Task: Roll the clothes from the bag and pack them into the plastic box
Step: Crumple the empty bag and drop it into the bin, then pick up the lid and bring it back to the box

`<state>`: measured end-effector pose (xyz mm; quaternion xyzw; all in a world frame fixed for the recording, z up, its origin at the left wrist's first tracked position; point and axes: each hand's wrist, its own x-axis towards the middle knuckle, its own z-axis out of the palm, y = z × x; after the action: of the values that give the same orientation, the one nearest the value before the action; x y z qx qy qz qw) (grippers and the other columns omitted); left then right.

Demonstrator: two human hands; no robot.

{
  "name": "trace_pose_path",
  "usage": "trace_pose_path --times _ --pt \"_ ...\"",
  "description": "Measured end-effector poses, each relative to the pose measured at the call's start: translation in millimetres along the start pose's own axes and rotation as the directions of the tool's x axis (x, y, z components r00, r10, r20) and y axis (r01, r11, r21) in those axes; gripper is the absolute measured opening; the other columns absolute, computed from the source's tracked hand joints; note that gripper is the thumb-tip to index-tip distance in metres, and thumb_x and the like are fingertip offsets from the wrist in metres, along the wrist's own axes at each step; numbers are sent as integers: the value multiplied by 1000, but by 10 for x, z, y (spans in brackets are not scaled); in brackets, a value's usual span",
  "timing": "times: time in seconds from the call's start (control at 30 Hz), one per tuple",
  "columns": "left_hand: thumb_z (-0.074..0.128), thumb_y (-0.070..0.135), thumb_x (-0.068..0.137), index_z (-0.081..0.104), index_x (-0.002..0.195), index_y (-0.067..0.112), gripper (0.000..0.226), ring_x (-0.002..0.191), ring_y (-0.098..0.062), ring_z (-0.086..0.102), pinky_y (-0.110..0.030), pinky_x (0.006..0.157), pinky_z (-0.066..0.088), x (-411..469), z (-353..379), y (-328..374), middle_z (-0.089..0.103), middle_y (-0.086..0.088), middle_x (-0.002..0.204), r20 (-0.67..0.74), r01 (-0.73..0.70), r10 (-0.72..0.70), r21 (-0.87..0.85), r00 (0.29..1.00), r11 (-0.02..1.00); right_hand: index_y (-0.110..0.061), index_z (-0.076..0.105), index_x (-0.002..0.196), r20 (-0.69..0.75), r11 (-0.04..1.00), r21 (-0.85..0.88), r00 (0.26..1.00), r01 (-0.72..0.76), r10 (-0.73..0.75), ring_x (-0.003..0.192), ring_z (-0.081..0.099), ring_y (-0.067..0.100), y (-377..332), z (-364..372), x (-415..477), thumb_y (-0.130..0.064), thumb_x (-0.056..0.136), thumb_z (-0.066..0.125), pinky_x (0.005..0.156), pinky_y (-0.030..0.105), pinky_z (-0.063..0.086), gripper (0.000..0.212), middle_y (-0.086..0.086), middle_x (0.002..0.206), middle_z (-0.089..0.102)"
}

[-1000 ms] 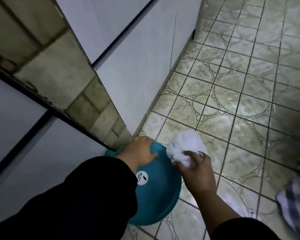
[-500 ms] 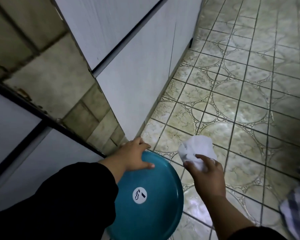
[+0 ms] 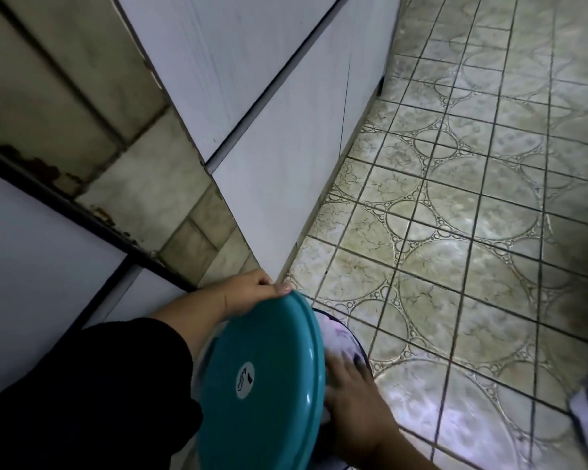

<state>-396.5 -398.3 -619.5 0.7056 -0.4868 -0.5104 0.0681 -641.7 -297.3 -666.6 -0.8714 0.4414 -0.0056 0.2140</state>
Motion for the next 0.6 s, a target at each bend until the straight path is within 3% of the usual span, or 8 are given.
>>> trace_pose_path --times 0.07,0.13,0.23,0.27,0.33,0.4,0.5,0.6 --pt "56 91 39 62 95 21 90 108 -24 59 -44 102 43 -29 36 20 65 -7 109 -8 28 -27 18 1000 999 -53 32 136 115 995 -98 993 10 2 135 38 33 -30 22 -18 -76 50 50 99 56 35 91 2 135 55" --pt "53 88 44 61 96 27 80 106 -19 59 -38 96 46 -40 120 57 64 0 109 -17 69 -68 36 998 997 -49 36 133 139 993 -107 989 -42 56 140 30 25 28 -21 -34 -73 55 54 92 54 46 84 -7 144 47" --pt "54 80 64 55 109 29 68 109 -17 54 -33 87 44 -8 358 140 54 4 118 -44 99 -94 124 995 987 -48 23 142 143 989 10 979 -149 146 148 6 21 326 -72 -70 -55 79 45 114 53 11 67 -9 160 10" --pt "54 74 72 53 117 27 65 114 -21 52 -34 92 44 17 467 158 50 1 124 -61 92 -82 181 995 979 -46 30 140 94 975 16 971 -222 220 147 9 21 431 -94 -91 -49 82 47 116 49 10 61 -6 160 13" --pt "50 66 83 43 134 23 67 128 -27 44 -40 105 39 62 702 172 40 -6 143 -77 87 -66 313 995 946 -38 49 131 -40 920 48 920 -388 390 139 29 23 642 -197 -97 -33 81 57 114 43 25 51 1 152 34" --pt "45 64 86 28 147 21 76 141 -29 28 -44 114 27 77 909 160 23 -6 156 -58 101 -83 487 995 868 -32 55 126 -101 866 83 861 -493 499 131 41 23 790 -330 -79 -24 82 60 108 39 36 45 1 145 43" --pt "44 62 87 5 153 25 85 148 -29 1 -50 119 9 38 1050 164 1 -3 162 -4 120 -150 613 989 781 -28 58 122 -131 857 101 847 -505 515 125 47 22 932 -467 -32 -25 85 60 100 36 43 37 -1 139 49" --pt "48 54 89 12 153 23 79 147 -29 8 -49 118 16 -86 926 423 5 -4 161 43 100 -159 613 986 784 -24 66 106 -205 859 209 838 -467 506 102 60 21 897 -776 116 -27 87 61 80 29 47 20 -1 121 61"
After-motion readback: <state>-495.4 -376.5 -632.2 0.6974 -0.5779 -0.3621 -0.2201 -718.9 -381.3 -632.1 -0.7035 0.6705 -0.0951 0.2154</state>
